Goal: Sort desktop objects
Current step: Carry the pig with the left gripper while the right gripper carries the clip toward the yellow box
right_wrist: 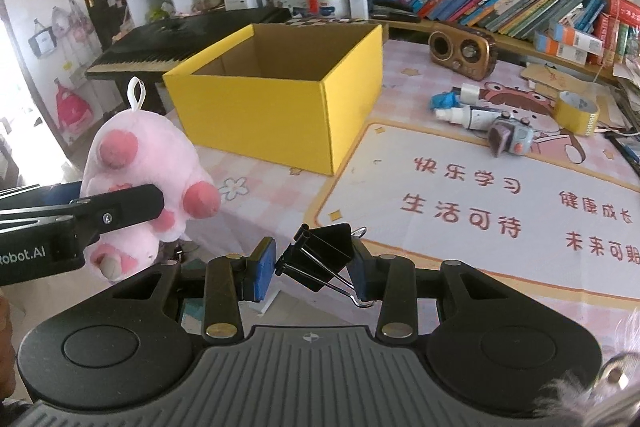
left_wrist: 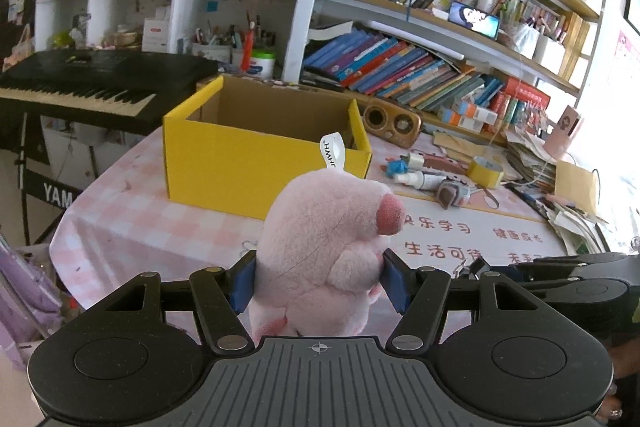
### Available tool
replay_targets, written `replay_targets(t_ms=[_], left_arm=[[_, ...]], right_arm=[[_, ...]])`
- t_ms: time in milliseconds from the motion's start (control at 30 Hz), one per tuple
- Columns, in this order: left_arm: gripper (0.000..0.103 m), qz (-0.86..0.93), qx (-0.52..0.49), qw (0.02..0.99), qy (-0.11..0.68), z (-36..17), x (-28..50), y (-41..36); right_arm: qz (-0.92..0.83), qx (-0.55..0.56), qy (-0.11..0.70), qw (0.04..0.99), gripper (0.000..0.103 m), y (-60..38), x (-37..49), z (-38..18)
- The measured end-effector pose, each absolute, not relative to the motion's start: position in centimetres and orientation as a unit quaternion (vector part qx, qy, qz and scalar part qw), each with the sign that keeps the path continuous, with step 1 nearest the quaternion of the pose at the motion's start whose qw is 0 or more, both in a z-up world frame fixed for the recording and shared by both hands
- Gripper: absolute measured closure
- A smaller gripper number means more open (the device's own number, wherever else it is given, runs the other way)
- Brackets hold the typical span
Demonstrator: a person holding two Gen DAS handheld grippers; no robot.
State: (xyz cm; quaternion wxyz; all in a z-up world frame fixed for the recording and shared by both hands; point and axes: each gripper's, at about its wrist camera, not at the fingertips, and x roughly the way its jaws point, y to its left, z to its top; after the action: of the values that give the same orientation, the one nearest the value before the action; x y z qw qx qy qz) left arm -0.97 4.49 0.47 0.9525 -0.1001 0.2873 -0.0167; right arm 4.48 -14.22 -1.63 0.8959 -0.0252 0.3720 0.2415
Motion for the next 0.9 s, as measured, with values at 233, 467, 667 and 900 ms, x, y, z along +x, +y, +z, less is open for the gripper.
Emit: replay_targets(t_ms=[233, 467, 667, 900], left_arm=[[0.039, -0.016, -0.099, 0.954, 0.284, 0.49, -1.20, 4.87], [0.039, -0.023, -0.095, 0.953, 0.286, 0.52, -0.95, 4.84], [0.039, -0.028, -0.093, 0.952, 0.289, 0.45, -0.83, 4.73], [0.039, -0.024, -0.095, 0.953, 0.288, 0.42, -0.88, 4.92]], right_arm=[[0.249, -0.029, 0.372, 0.894, 0.067, -13.39, 4.19, -1.72], [0.246, -0.026, 0.372, 0.895, 0.067, -13.31, 4.26, -1.76], [0.240, -0.019, 0.374, 0.896, 0.067, -13.57, 4.36, -1.87], [0.243, -0.021, 0.375, 0.894, 0.067, -13.37, 4.36, -1.92]])
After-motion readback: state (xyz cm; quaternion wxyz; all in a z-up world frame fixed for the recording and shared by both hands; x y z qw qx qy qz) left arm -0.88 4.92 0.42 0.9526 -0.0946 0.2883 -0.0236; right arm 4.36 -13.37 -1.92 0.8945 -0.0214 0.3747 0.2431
